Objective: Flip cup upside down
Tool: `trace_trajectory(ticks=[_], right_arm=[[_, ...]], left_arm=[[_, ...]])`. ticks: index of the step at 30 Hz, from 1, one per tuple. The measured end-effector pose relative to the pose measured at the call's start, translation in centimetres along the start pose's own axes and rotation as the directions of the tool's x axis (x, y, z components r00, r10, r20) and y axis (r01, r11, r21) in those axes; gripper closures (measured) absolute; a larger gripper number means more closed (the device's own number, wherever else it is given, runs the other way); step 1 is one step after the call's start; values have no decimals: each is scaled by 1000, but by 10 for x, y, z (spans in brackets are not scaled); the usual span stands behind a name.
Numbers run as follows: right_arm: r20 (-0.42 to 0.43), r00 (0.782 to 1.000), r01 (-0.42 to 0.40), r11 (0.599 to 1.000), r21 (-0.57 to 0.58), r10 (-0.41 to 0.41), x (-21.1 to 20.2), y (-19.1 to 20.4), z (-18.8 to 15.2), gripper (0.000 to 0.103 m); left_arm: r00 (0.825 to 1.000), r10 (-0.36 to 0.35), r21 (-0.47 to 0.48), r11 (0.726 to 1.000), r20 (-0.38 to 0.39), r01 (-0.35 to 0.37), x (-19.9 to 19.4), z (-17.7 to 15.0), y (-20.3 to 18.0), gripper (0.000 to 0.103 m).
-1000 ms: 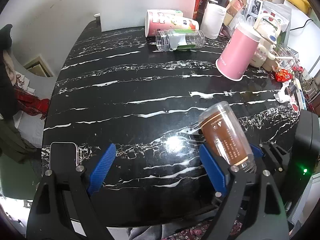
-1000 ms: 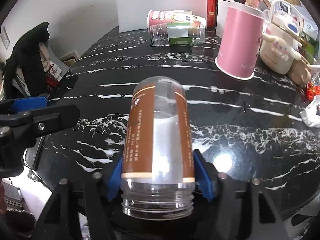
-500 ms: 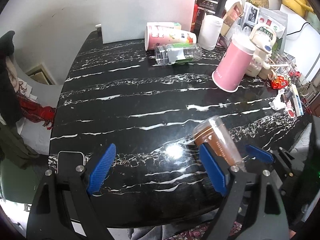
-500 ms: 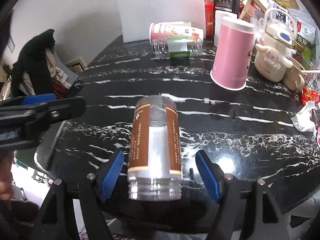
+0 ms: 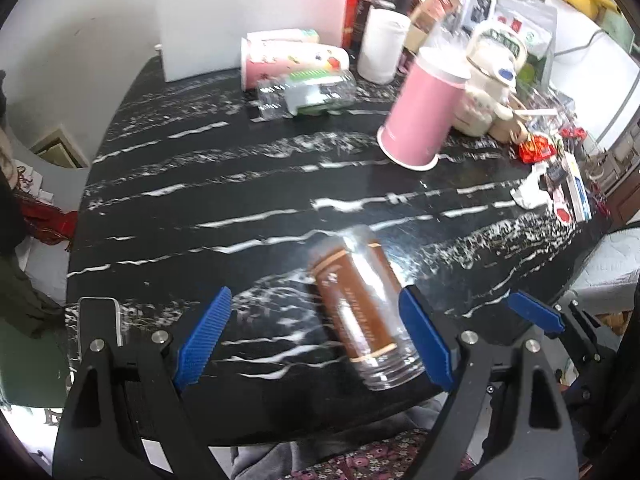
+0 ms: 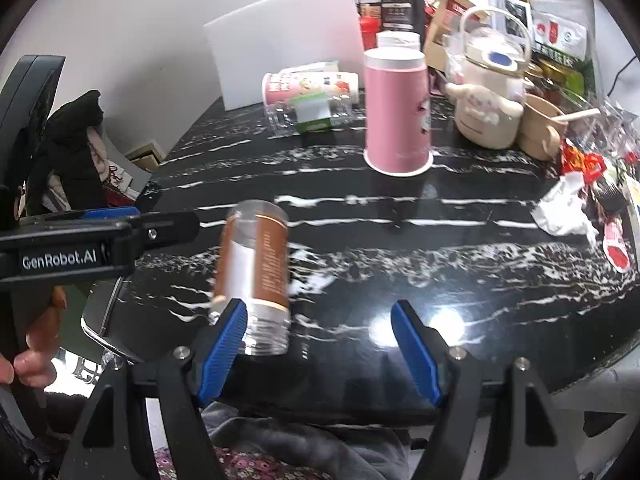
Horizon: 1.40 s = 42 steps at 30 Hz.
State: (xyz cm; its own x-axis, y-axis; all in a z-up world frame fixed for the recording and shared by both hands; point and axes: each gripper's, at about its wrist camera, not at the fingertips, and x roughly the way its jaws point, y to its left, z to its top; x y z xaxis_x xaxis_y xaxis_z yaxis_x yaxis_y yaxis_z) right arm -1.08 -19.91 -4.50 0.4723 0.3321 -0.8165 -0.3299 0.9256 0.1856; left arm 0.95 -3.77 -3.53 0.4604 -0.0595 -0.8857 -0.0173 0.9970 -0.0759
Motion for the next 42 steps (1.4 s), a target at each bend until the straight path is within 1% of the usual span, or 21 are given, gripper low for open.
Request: trace_trajectory(ticks=[5,9,16,25,31,34,36,38,39,41,42], right_arm=[[-22,999,24,1000,4,-23,3,-17,-5,28],[-34,999,26,1000,18,-25,6,-30,-6,28],[-44,999,25,998,57,-22,14,-43,-3,28],[-58,998,-3,997,76,8,27,-47,1,28],[-64,998,-20,997,71,25,32,-45,2,28],[-67,997,-28,997,77,33,33,-46,2,28],[-69,997,-32,996,79,37,34,-47,1,28],[-71,997,-33,996,81,38,35,-46,1,28],[-72,997,-34,996,81,40,35,-46,1,28],[-77,996,-36,996,81,43,37,-46,1,28],[-78,996,-38,996,80,44,37,-45,1,28]], left_arm=[[999,-27,-3,1000,-42,27,18,-3,-20,18],[997,-30,-27,999,-66,28,31,-2,-27,18],[992,-56,-96,994,-114,46,53,5,-20,18],[987,-58,-111,993,-148,41,72,14,-17,18],[978,-68,-123,991,-196,45,88,16,-16,19],[976,-72,-123,991,-206,47,93,17,-16,19],[975,-69,-118,992,-212,45,96,17,-17,23],[972,-66,-110,993,-225,42,99,17,-19,29],[971,-66,-106,993,-231,42,101,17,-20,31],[967,-75,-103,993,-245,51,104,16,-22,37],[965,-83,-103,993,-249,59,106,16,-23,38]])
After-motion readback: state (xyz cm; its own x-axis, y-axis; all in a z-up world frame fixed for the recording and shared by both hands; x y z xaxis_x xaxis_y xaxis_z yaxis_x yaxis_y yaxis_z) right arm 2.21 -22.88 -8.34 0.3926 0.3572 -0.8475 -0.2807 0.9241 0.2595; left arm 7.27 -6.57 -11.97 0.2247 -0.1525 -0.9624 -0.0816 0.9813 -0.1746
